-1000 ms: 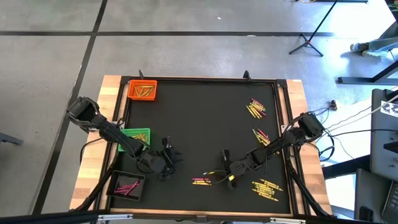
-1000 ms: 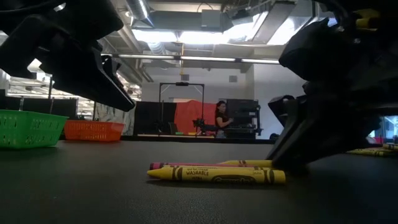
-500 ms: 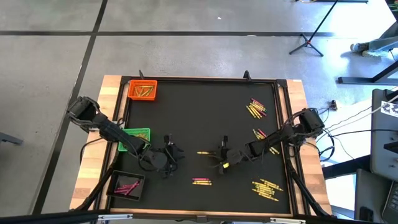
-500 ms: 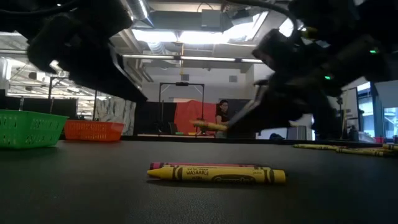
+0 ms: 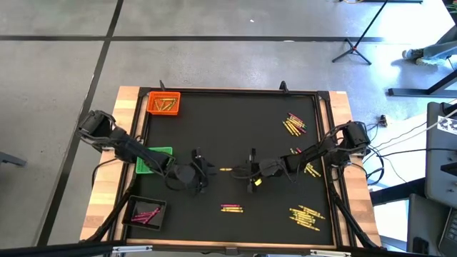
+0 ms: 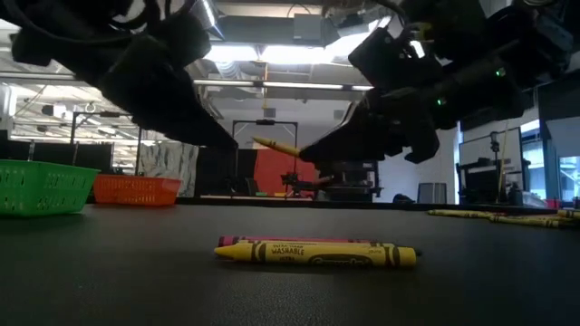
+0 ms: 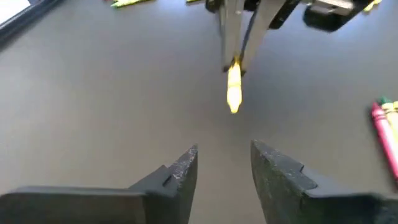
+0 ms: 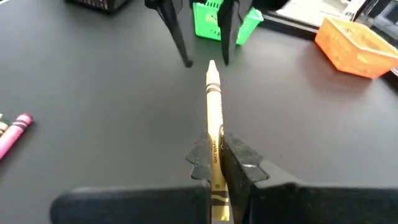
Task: Sort crayons
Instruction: Put the yellow crayon into the green bin
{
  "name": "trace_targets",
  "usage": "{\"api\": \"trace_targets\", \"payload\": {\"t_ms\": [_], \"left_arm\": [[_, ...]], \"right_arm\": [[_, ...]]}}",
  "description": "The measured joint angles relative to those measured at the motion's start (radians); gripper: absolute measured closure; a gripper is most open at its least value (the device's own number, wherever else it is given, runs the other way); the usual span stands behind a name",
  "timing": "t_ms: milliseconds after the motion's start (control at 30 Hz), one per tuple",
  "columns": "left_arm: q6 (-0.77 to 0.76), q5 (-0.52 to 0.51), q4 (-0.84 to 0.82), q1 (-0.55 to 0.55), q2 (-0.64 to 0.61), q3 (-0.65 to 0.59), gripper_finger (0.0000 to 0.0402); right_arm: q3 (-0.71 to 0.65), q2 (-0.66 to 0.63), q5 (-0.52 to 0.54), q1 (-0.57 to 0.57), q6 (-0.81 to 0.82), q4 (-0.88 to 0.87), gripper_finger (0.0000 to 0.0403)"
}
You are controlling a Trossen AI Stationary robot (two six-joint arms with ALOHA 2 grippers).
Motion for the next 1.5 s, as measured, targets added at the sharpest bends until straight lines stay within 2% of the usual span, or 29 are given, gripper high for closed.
{"api": "trace_targets", "payload": {"t_ms": [100,500,700,1067,1400,1500], "left_arm": [[0.025,0.07,0.047,0.021,0.0,0.0,0.025],[0.104,0.099,0.253,0.075,0.0,0.0,0.025],[0.113,0.171,0.288,0.092,0.0,0.0,0.0275],[0.09,0.174,0.283,0.092,0.0,0.0,0.0322],[0.089,0.181,0.264,0.116,0.0,0.0,0.039],[0.089,0.198,0.263,0.124,0.0,0.0,0.0396]], "right_arm": [[0.0,0.0,-0.001,-0.007,-0.009,0.014,0.0389],[0.0,0.0,-0.035,-0.014,-0.065,0.111,0.0388],[0.001,0.0,-0.009,-0.014,-0.11,0.161,0.0384],[0.003,0.0,-0.008,-0.014,-0.14,0.173,0.0382],[0.002,0.0,-0.006,-0.014,-0.161,0.168,0.0382],[0.002,0.0,-0.006,-0.014,-0.161,0.168,0.0381]]}}
